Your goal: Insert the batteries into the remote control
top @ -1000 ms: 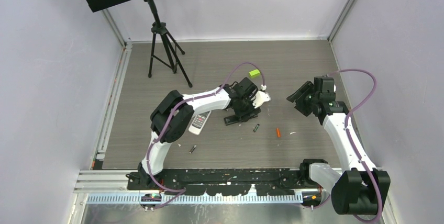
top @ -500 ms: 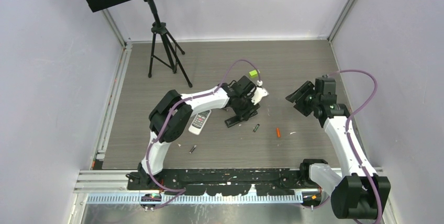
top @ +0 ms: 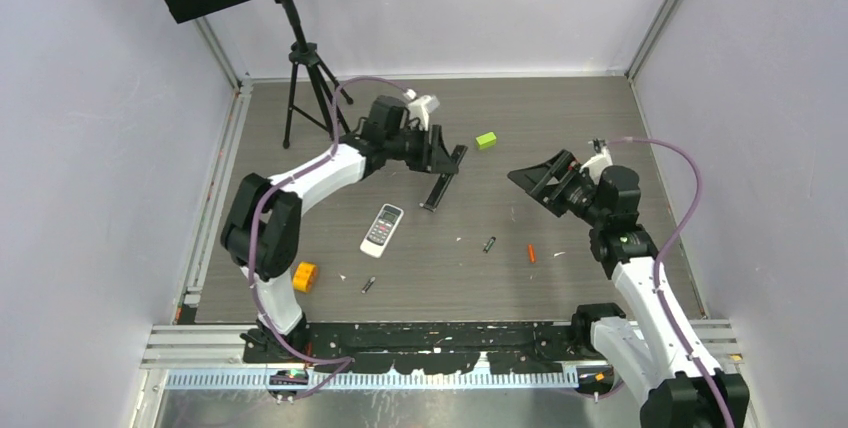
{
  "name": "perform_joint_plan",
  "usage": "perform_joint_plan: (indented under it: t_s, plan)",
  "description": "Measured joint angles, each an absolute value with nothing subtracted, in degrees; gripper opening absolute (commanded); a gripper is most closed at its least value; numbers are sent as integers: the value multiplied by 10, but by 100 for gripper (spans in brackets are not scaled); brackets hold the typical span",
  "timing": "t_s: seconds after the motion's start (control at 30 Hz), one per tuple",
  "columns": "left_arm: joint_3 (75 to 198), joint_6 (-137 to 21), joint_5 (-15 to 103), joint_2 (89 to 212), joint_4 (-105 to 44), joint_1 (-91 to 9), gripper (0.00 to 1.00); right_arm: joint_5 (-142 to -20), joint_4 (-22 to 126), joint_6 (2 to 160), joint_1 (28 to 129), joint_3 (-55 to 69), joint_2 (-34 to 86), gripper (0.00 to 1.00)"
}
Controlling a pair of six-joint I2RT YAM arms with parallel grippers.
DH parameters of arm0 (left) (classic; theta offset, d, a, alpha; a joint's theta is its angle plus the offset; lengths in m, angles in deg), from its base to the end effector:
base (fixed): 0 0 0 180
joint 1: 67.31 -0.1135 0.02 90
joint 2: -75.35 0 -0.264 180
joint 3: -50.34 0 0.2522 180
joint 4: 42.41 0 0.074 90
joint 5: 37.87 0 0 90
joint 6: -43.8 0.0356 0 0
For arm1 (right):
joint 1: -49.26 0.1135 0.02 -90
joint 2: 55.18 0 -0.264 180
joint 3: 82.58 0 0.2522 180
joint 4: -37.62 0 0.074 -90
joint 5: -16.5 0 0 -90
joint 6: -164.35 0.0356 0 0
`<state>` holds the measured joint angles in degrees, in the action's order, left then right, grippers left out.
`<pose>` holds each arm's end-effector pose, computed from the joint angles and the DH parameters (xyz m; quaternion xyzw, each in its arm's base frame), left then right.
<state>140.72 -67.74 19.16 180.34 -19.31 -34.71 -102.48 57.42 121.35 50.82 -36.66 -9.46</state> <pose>0.3388 -0.2396 0.2414 0.2074 0.8447 -0.4191 0.2603 0.1864 0.0223 0.2681 0.1725 0.7855 0.4159 0.4247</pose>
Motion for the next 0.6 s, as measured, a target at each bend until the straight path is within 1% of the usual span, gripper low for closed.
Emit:
perform_joint_plan:
  t_s: [0.17,0.37,0.47,0.6]
  plan:
    - [1360,-841,113,1763,-326,-383,19,-1027,468,1264,582,-390,-80,97]
    - [1321,-1051,48,1750,-541,-386,19,-1006,322,1332,678,-392,-3,97]
    - [1310,-1146,34,1750,-652,-386,19,-1002,271,1356,710,-390,47,96]
    - [1301,-1241,28,1752,-774,-387,19,-1001,232,1379,727,-379,91,92]
